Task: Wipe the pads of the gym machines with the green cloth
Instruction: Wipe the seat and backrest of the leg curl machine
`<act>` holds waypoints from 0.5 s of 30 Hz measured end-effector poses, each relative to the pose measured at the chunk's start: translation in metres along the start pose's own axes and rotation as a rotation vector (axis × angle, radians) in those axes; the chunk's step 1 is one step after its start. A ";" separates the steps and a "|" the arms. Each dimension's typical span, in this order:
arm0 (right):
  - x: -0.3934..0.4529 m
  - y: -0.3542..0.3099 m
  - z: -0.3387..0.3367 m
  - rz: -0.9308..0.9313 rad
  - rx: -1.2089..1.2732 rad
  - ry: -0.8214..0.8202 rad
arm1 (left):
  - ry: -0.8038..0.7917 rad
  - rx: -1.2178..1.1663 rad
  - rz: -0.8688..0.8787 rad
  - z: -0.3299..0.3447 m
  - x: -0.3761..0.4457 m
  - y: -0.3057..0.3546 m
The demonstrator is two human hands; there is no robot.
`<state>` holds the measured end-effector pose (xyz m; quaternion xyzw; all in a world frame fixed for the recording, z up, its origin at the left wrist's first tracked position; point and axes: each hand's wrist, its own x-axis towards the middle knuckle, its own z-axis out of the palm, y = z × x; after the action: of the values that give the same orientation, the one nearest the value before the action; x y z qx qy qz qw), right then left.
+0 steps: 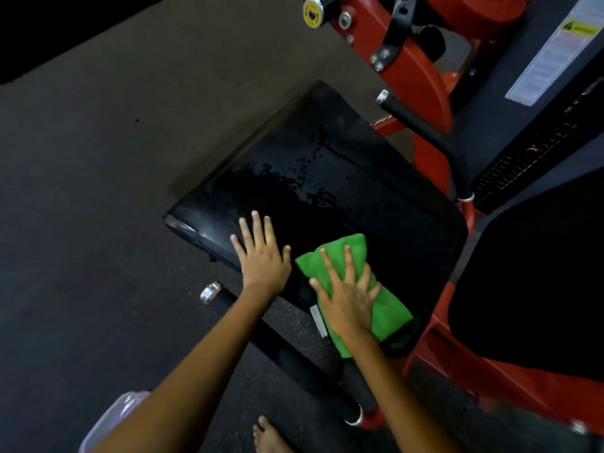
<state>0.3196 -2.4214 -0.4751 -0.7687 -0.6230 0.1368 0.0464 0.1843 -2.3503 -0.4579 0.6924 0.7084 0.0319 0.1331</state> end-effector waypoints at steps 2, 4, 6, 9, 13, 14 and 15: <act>-0.023 0.020 0.004 -0.196 -0.048 -0.078 | 0.011 -0.014 0.046 0.013 -0.025 0.007; -0.046 0.056 0.013 -0.261 -0.116 -0.103 | 0.013 0.022 0.069 0.020 -0.039 0.008; -0.053 0.080 0.013 -0.129 -0.053 -0.088 | -0.009 0.065 0.053 0.021 -0.043 0.009; -0.031 0.071 0.007 0.129 0.067 -0.036 | -0.052 0.142 0.048 0.021 -0.049 0.015; -0.029 0.036 0.004 0.003 0.020 -0.051 | -0.094 0.234 0.117 0.024 -0.070 0.016; -0.037 0.039 0.007 -0.074 -0.010 -0.082 | -0.106 0.254 0.149 0.025 -0.076 0.015; -0.045 0.048 0.009 -0.125 -0.038 -0.133 | -0.122 0.276 0.193 0.025 -0.081 0.014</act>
<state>0.3537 -2.4766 -0.4884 -0.7184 -0.6739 0.1724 -0.0010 0.2043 -2.4338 -0.4668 0.7694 0.6271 -0.0950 0.0761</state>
